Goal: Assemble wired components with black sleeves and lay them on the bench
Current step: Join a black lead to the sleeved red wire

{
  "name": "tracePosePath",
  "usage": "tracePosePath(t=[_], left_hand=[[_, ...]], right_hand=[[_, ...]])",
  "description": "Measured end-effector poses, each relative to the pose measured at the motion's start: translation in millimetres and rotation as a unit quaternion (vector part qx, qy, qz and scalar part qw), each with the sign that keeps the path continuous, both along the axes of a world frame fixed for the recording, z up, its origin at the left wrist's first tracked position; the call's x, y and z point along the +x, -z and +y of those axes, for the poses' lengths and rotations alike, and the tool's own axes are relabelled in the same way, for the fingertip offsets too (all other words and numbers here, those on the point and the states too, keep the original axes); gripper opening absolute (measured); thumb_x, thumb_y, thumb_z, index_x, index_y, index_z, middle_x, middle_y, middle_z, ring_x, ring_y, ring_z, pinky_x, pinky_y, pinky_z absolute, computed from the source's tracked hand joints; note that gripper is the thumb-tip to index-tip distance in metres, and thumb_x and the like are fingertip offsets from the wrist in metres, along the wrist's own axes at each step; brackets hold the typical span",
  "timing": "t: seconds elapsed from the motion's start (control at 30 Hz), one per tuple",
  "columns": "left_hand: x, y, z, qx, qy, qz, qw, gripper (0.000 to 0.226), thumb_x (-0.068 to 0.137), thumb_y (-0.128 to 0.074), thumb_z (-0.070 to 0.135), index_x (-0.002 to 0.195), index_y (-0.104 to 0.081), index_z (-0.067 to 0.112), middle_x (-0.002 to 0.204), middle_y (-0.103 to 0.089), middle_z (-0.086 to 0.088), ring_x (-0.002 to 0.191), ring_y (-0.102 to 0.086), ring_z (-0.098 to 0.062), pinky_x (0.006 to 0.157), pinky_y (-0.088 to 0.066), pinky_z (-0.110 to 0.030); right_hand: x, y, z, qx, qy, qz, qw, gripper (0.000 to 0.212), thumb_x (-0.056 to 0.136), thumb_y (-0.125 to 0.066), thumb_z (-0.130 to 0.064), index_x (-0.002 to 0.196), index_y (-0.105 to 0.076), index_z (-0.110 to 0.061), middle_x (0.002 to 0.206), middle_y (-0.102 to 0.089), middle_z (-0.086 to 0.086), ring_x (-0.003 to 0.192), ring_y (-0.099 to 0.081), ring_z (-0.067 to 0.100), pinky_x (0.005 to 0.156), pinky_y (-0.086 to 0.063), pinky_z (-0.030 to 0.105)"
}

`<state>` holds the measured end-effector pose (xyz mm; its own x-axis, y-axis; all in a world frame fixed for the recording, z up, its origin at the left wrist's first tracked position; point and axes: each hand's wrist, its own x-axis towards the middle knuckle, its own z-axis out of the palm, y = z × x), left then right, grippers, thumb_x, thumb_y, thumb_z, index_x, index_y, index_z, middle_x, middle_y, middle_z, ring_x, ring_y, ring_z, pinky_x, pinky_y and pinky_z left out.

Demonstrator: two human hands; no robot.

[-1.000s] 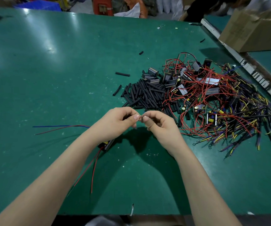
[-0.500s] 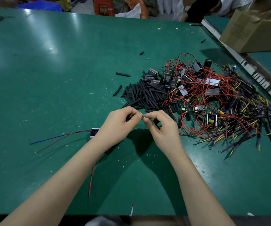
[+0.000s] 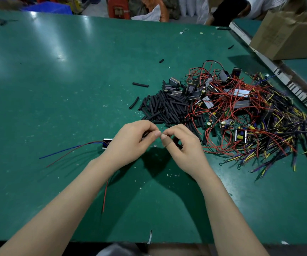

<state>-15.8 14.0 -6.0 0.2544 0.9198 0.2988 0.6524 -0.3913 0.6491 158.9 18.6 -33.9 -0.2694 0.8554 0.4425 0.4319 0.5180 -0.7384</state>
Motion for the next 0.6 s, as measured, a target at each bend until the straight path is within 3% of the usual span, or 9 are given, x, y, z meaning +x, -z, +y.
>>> tracePosePath(t=[0.17, 0.27, 0.5, 0.6], left_hand=[[-3.0, 3.2, -1.6, 0.040, 0.031, -0.011, 0.999, 0.011, 0.092, -0.061, 0.017, 0.093, -0.068, 0.010, 0.081, -0.060, 0.008, 0.076, -0.051, -0.002, 0.071, -0.039, -0.013], [-2.8, 4.8, -1.8, 0.041, 0.026, -0.017, 0.999, 0.009, 0.092, -0.061, 0.018, 0.092, -0.067, 0.012, 0.082, -0.059, 0.011, 0.075, -0.049, 0.002, 0.068, -0.036, -0.007], [-5.0, 0.6, 0.0, 0.058, 0.053, -0.023, 0.997, 0.017, 0.092, -0.058, 0.024, 0.096, -0.069, 0.012, 0.083, -0.057, 0.018, 0.078, -0.052, 0.002, 0.074, -0.038, -0.006], [-6.0, -1.5, -2.0, 0.095, 0.071, 0.011, 0.993, 0.019, 0.090, -0.060, 0.025, 0.098, -0.067, 0.010, 0.085, -0.062, 0.006, 0.081, -0.055, -0.006, 0.075, -0.043, -0.016]], right_hand=[[0.0, -3.1, -2.1, -0.075, -0.017, 0.040, 0.996, 0.013, 0.093, -0.061, -0.013, 0.082, -0.067, -0.016, 0.082, -0.057, -0.011, 0.080, -0.052, -0.001, 0.069, -0.035, 0.011], [-0.5, -5.4, -3.1, -0.109, -0.024, 0.062, 0.992, 0.014, 0.092, -0.062, -0.014, 0.081, -0.066, -0.021, 0.080, -0.058, -0.011, 0.080, -0.053, 0.000, 0.074, -0.038, 0.014], [1.0, -6.3, -0.7, -0.141, -0.027, 0.081, 0.986, 0.011, 0.092, -0.061, -0.015, 0.084, -0.067, -0.020, 0.083, -0.059, -0.011, 0.077, -0.054, -0.004, 0.077, -0.040, 0.017], [2.2, -6.8, -1.0, -0.163, -0.037, 0.103, 0.980, 0.011, 0.092, -0.061, -0.018, 0.085, -0.067, -0.024, 0.083, -0.061, -0.012, 0.075, -0.054, -0.003, 0.075, -0.040, 0.020]])
